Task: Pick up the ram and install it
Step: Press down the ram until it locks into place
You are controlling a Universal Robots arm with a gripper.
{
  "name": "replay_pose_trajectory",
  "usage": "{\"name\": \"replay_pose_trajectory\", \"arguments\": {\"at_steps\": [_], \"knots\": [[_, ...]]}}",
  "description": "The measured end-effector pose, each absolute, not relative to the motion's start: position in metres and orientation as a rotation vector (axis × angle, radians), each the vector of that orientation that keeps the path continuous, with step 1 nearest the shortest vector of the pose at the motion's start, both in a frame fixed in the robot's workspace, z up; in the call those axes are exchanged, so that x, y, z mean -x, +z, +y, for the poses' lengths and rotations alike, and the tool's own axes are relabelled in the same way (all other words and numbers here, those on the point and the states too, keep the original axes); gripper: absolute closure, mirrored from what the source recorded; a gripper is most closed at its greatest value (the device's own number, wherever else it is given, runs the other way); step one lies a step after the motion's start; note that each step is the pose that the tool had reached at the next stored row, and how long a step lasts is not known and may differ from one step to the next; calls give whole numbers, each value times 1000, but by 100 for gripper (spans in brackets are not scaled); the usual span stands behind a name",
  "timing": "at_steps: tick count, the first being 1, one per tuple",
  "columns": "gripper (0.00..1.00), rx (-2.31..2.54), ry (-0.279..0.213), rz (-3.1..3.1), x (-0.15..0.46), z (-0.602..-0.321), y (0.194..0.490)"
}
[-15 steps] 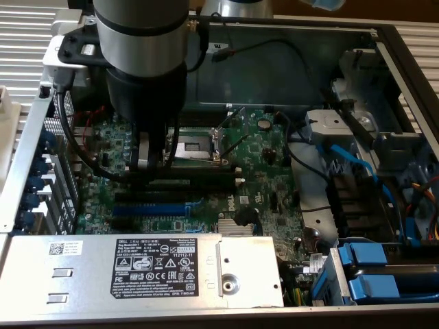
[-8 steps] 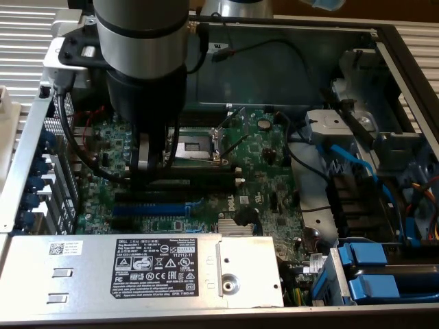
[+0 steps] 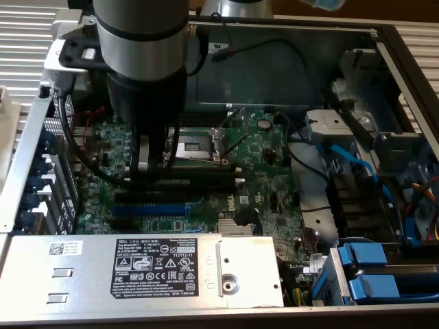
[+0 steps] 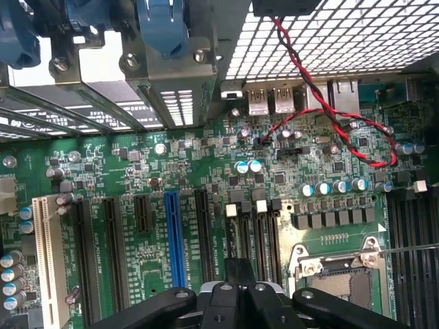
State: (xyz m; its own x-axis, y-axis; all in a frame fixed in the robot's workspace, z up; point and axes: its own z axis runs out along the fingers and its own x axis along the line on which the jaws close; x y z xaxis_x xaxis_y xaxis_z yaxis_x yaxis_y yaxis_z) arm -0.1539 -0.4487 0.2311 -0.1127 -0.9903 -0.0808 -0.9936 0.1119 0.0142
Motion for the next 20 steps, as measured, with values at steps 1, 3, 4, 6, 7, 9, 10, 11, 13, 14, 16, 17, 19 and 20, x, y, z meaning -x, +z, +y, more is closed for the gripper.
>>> {"name": "replay_pose_trajectory", "arguments": {"at_steps": [1,3,4,6,7,9,10,11,13,14,16,17,19,20], "knots": [[89,2058,100,2304,154,-449,231],[89,2058,100,2304,154,-449,231],[89,2058,100,2304,154,-449,231],[89,2058,100,2304,154,-449,230],[89,2058,100,2304,154,-449,230],[89,2058,100,2304,154,-449,230],[89,2058,100,2304,154,-449,230],[89,2058,100,2304,154,-449,229],[89,2058,100,2304,154,-449,229],[89,2058,100,2304,154,-449,228],[89,2058,100,2304,154,-449,228],[89,2058,100,2304,154,-449,228],[89,2057,100,2303,154,-449,232],[89,2058,100,2304,154,-449,238]]}}
